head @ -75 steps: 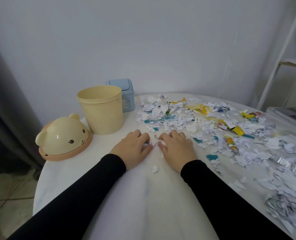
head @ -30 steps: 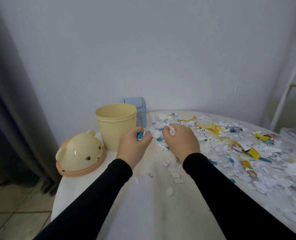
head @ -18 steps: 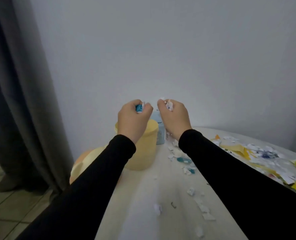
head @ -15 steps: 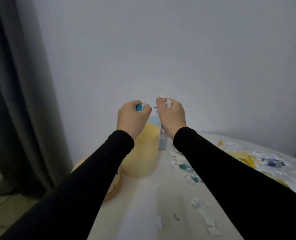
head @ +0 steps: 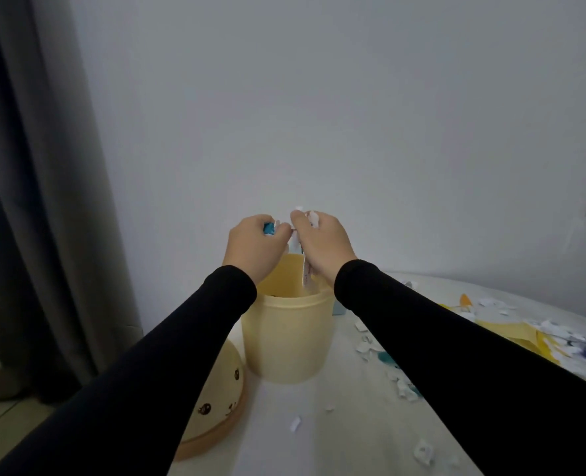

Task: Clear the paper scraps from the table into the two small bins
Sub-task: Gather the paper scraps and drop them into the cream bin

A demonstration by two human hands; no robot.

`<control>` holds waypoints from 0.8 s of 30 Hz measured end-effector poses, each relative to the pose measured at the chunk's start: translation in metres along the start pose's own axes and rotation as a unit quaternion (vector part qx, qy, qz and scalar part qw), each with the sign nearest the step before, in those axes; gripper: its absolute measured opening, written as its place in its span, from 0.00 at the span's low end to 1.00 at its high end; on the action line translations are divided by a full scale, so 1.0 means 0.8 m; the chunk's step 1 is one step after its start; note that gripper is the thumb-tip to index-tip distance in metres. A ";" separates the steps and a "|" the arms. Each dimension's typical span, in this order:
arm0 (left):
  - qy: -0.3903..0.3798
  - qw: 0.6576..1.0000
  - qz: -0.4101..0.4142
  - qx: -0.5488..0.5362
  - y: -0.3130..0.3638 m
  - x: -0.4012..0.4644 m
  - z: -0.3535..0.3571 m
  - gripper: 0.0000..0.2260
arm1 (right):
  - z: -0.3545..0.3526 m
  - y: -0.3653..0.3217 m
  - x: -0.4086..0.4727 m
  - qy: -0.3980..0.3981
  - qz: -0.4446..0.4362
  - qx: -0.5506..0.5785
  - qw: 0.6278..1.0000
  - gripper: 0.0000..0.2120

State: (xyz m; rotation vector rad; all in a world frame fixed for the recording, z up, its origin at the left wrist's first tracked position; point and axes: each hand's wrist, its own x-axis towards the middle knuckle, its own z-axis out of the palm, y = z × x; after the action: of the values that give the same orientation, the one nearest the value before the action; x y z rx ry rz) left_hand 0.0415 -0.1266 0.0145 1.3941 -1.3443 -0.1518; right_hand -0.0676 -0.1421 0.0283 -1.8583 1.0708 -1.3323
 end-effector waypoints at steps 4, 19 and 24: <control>-0.001 0.999 -0.023 -0.026 -0.003 0.002 0.001 0.12 | -0.004 0.007 -0.005 -0.069 -0.025 -0.065 0.995 0.20; -0.066 0.988 -0.080 -0.116 0.010 -0.009 -0.006 0.20 | -0.005 0.006 -0.013 -0.147 0.012 -0.043 0.988 0.18; -0.053 0.986 -0.081 -0.139 0.010 -0.011 -0.008 0.13 | -0.013 0.004 -0.011 -0.141 0.043 0.057 0.987 0.18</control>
State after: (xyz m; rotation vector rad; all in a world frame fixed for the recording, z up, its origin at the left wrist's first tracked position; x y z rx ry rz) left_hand 0.0383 -0.1141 0.0180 1.2711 -1.2412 -0.5102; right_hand -0.0796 -0.1361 0.0247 -1.8282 0.8967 -1.0230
